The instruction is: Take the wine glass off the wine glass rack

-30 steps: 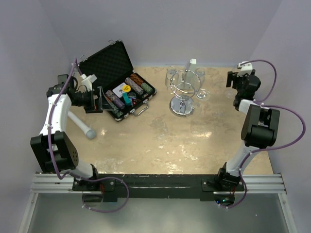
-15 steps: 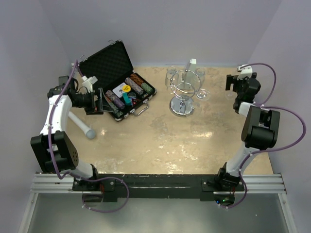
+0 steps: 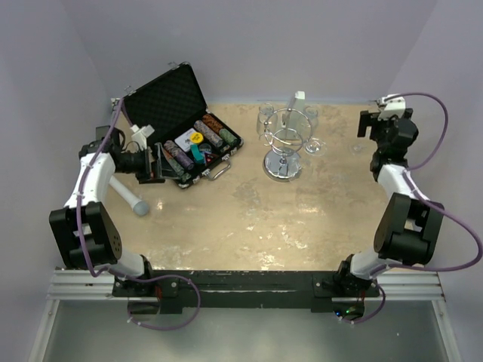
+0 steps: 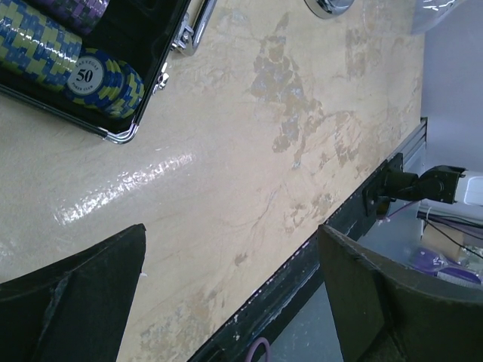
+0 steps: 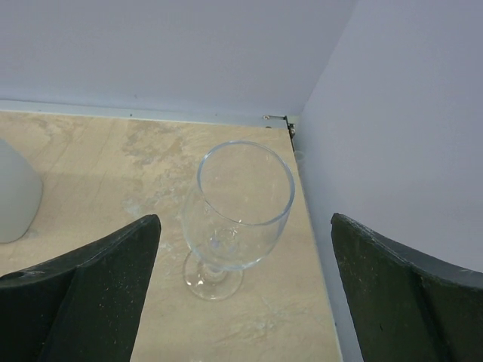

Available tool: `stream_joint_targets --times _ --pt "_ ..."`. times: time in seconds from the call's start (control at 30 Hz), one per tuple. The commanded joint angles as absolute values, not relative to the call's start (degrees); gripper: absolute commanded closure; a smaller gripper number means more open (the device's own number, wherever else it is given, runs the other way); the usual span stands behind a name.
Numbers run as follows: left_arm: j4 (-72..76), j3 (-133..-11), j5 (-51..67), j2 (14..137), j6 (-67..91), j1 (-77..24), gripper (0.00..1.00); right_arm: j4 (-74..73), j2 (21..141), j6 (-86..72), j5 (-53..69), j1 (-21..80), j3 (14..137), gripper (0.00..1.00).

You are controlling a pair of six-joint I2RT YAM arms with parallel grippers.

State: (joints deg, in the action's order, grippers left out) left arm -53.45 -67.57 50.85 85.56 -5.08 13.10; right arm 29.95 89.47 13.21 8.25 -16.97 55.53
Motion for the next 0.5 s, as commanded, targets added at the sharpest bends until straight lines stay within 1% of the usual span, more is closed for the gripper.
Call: stream_joint_targets --times 0.0,0.1,0.27,0.37,0.47 --pt "-49.2 -65.9 53.4 82.4 -3.6 13.1 0.00 22.8 82.1 9.3 6.1 -17.9 56.3 0.01" --pt "-46.2 -64.7 51.9 80.8 -1.8 13.1 0.00 17.2 76.1 7.9 8.9 -18.5 57.7 0.01" --pt "-38.9 -60.9 49.0 74.7 -0.5 12.0 0.00 10.3 66.8 7.4 17.6 -18.6 60.2 0.02" --pt "-34.0 -58.7 48.1 71.0 -1.4 9.5 0.00 5.6 64.1 9.1 26.5 -18.5 60.7 0.06" --pt "-29.5 -57.3 48.5 67.0 -4.7 4.9 0.00 -1.6 63.4 14.7 35.7 -18.5 60.8 0.10"
